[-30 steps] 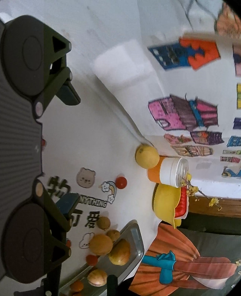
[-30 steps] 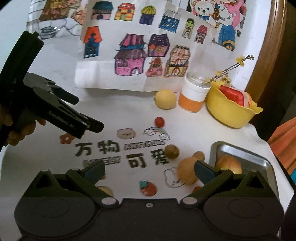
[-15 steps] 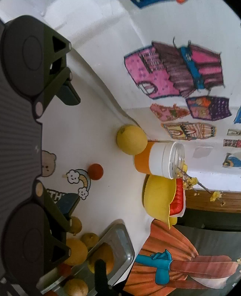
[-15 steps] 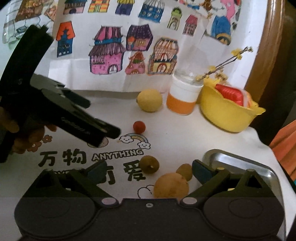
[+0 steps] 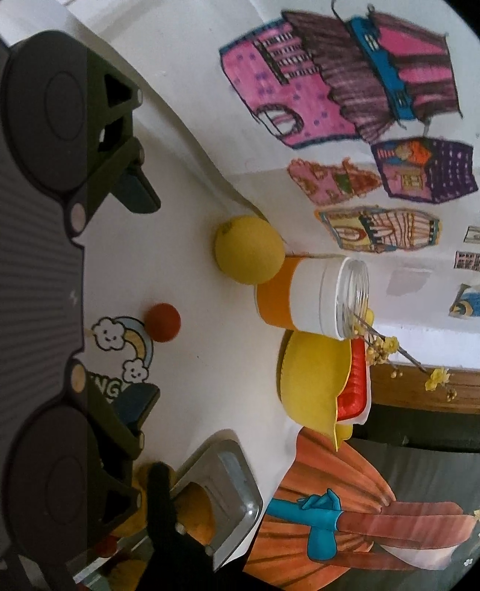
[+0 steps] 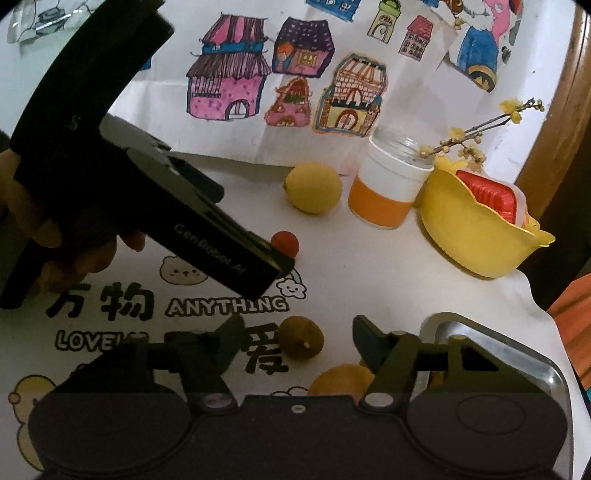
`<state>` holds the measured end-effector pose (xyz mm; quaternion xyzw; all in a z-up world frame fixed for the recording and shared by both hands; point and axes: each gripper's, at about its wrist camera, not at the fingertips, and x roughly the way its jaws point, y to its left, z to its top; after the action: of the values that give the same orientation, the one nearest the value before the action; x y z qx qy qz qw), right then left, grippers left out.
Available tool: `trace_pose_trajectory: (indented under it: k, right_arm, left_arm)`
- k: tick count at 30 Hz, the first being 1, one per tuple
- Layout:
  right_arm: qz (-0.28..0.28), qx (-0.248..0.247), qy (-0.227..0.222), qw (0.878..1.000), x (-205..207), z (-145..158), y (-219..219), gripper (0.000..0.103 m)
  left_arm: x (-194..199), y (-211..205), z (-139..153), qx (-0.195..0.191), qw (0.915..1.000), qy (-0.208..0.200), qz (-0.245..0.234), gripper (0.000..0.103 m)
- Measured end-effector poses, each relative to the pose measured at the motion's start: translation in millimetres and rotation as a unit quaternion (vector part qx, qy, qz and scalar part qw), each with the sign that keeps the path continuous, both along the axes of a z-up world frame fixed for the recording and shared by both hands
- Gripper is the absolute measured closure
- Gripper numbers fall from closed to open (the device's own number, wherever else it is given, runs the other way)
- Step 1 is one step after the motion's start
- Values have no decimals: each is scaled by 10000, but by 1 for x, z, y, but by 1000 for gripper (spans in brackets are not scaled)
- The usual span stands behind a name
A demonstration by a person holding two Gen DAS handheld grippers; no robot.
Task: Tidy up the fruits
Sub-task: 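Grasp a red cherry tomato with the left tool while the right tool grasps a small brown fruit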
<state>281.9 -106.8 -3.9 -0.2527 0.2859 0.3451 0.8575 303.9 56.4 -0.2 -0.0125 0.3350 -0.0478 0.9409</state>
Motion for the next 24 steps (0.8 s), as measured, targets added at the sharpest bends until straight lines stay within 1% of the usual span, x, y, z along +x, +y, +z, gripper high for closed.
trace_pose_trajectory:
  k: [2, 5, 6, 9, 10, 11, 13, 14, 16, 17, 19, 20, 22, 24]
  right_arm:
    - [44, -48, 18, 10000, 2, -3, 2, 49]
    - [82, -60, -20, 9999, 5, -3, 3, 51]
    - [78, -74, -33, 9999, 6, -3, 3, 52]
    - [111, -169, -118, 9997, 5, -4, 5, 56]
    - [119, -202, -152, 9996, 5, -3, 6, 56]
    - [124, -249, -185, 9994, 5, -4, 6, 58]
    - [139, -331, -245, 9991, 4, -4, 8, 63]
    - [154, -360, -266, 9989, 3, -4, 8, 64]
    - [188, -436, -300, 9984, 1, -5, 9, 68]
    - [201, -472, -315, 9982, 0, -5, 10, 71]
    - [213, -545, -375, 9976, -2, -6, 11, 73]
    - [222, -576, -412, 9972, -3, -6, 11, 73]
    - [227, -598, -442, 9970, -5, -6, 11, 73]
    - [208, -570, -437, 9972, -7, -6, 9, 73]
  left_arm:
    - [4, -1, -1, -14, 10000, 25, -54, 10]
    - [9, -2, -3, -37, 9999, 83, -129, 16]
    - [10, -2, -4, -42, 9998, 96, -140, 20]
    - [14, -2, -6, -92, 9998, 131, -153, 25]
    - [14, -2, -6, -83, 9998, 105, -153, 29]
    - [14, -3, -6, -68, 9998, 89, -169, 31]
    - [13, -4, -7, -52, 9998, 64, -206, 39]
    - [13, -6, -7, -42, 9997, 54, -234, 41]
    - [12, -8, -7, -30, 9996, 34, -291, 52]
    - [12, -9, -7, -26, 9995, 27, -318, 55]
    - [11, -11, -7, -3, 9994, 22, -358, 67]
    - [11, -13, -7, 6, 9993, 15, -366, 69]
    - [10, -13, -7, -8, 9993, 19, -364, 77]
    - [8, -13, -6, -45, 9993, 40, -362, 77]
